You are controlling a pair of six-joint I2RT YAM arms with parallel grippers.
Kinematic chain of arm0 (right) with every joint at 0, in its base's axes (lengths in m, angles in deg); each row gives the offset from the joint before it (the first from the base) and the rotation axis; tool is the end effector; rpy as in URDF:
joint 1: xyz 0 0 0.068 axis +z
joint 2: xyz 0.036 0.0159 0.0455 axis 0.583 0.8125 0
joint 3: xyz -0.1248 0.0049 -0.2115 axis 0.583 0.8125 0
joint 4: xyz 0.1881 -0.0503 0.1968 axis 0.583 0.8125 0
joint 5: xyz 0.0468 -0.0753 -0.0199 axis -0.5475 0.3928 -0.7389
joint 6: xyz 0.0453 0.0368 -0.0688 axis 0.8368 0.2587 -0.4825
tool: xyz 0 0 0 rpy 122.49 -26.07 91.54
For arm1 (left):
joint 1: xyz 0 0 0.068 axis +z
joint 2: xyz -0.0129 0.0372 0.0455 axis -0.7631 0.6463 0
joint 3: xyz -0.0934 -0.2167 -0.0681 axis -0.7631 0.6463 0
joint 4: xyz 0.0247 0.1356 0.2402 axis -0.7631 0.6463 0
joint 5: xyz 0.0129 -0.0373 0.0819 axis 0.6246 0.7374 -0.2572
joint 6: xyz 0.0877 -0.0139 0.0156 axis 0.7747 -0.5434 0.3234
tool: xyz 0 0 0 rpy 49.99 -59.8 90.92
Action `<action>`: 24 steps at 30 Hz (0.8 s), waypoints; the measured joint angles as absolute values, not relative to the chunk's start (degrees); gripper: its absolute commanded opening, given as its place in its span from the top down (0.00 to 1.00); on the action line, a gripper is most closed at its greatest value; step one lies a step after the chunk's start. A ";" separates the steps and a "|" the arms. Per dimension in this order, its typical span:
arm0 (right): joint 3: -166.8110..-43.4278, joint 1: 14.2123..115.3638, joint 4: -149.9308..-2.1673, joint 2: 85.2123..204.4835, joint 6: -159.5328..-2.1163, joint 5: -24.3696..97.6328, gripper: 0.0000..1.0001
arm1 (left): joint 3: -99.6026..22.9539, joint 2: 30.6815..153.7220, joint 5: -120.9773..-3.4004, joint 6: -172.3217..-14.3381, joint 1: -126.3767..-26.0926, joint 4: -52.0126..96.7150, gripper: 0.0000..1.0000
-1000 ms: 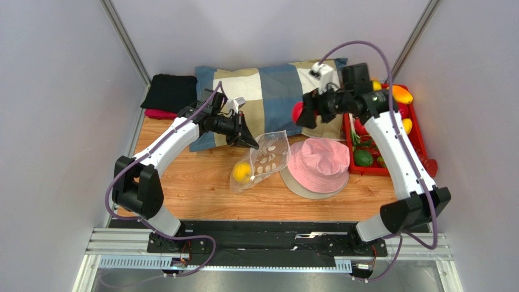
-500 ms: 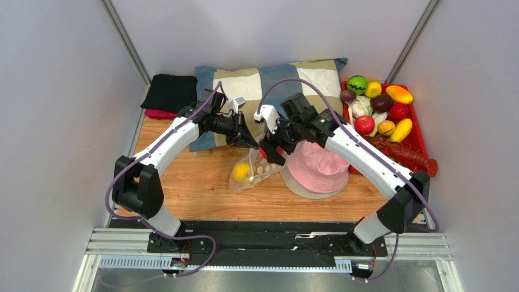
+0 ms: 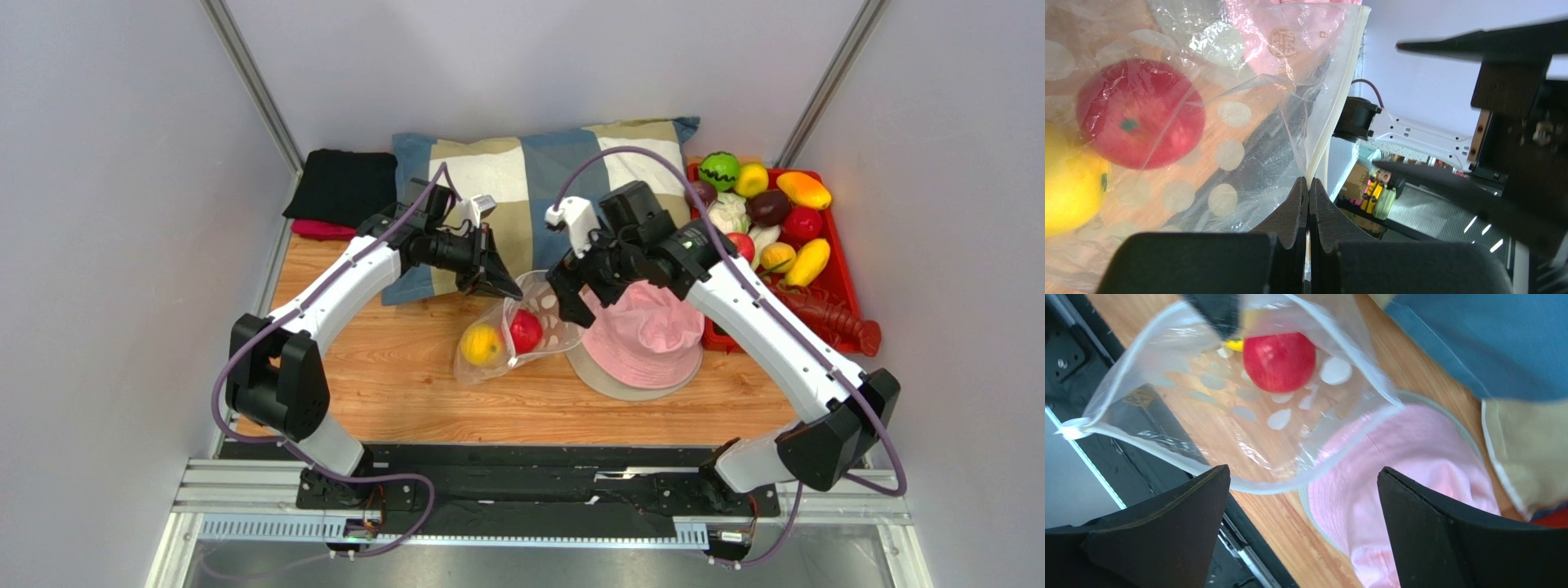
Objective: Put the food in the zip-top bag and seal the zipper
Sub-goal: Place the fake fruit in the zipper food storage bag.
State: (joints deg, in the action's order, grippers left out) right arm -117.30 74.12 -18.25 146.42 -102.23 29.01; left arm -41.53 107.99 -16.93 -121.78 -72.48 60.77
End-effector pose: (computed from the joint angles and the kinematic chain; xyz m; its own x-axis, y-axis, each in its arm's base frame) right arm 0.2495 0.2254 0.3091 -0.4248 -0.6478 -0.6324 -0.8581 0.5107 0.0533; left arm 0.3140 -0.2019 0.2395 -0.9981 0.0037 -0.0617 0.0562 0.4699 -0.8809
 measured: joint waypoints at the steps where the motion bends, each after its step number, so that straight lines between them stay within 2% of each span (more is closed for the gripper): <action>1: -116.64 72.26 -18.25 145.65 -100.87 28.68 0.08 | -41.53 107.99 -16.93 -121.80 -72.48 60.75 1.00; 3: -115.24 68.79 -18.47 145.17 -98.71 28.04 0.09 | -41.53 107.99 -16.93 -121.87 -72.48 60.70 1.00; 9: -110.65 63.80 -18.80 147.95 -93.31 24.13 0.25 | -41.53 107.99 -16.91 -122.02 -72.48 60.60 1.00; 12: -108.16 64.15 -19.15 149.17 -91.34 20.79 0.55 | -41.51 107.97 -16.91 -122.04 -72.48 60.64 1.00; 13: -107.55 64.26 -19.04 149.63 -90.91 19.78 0.82 | -41.53 107.97 -16.91 -122.00 -72.48 60.64 1.00; 14: -107.20 64.26 -18.91 150.03 -90.27 18.56 0.95 | -41.53 107.86 -16.98 -121.96 -72.48 60.84 1.00; 15: -107.15 64.24 -18.76 150.38 -89.99 17.14 1.00 | -41.53 107.71 -17.00 -121.76 -72.48 61.19 1.00; 19: -107.88 63.30 -17.79 149.87 -89.46 11.98 1.00 | -41.59 105.90 -18.81 -119.53 -72.48 64.66 1.00; 24: -110.87 62.45 -15.67 145.20 -89.42 8.46 1.00 | -46.56 102.42 -30.00 -113.63 -72.52 74.32 1.00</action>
